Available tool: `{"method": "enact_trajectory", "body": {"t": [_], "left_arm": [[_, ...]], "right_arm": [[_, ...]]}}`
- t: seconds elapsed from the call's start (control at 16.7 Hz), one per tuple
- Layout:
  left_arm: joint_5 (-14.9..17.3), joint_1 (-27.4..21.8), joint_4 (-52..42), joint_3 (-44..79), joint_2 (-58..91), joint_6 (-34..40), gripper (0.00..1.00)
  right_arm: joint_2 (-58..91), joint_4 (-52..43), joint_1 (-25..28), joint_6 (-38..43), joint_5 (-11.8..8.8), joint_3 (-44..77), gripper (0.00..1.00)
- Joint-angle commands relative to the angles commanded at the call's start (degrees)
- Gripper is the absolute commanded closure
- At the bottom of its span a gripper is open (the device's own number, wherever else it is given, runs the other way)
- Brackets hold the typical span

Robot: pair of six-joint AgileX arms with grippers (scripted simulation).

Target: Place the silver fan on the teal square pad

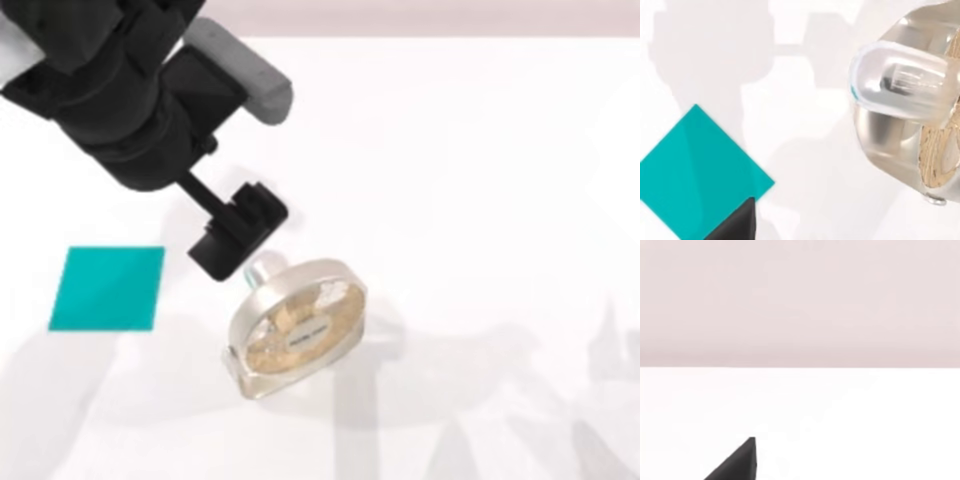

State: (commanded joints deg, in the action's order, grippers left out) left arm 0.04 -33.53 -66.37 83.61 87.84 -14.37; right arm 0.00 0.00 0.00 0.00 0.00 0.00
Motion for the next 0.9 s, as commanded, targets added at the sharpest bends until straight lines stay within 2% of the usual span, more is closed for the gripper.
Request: {"method": "enact_trajectory", "body": {"t": [0.24, 0.42, 0.9], "left_arm": [[0.02, -5.83, -11.60, 14.48, 15.47, -2.49, 0.00], [0.02, -8.35, -16.67, 20.39, 21.79, -3.59, 0.00], [0.02, -8.76, -16.72, 20.53, 22.99, -3.91, 0.00]], "right_arm": [[0.00, 0.00, 0.00, 0.00, 0.00, 0.00, 0.00], [0.00, 0.00, 0.00, 0.00, 0.00, 0.00, 0.00], [0.00, 0.00, 0.00, 0.00, 0.00, 0.00, 0.00]]}}
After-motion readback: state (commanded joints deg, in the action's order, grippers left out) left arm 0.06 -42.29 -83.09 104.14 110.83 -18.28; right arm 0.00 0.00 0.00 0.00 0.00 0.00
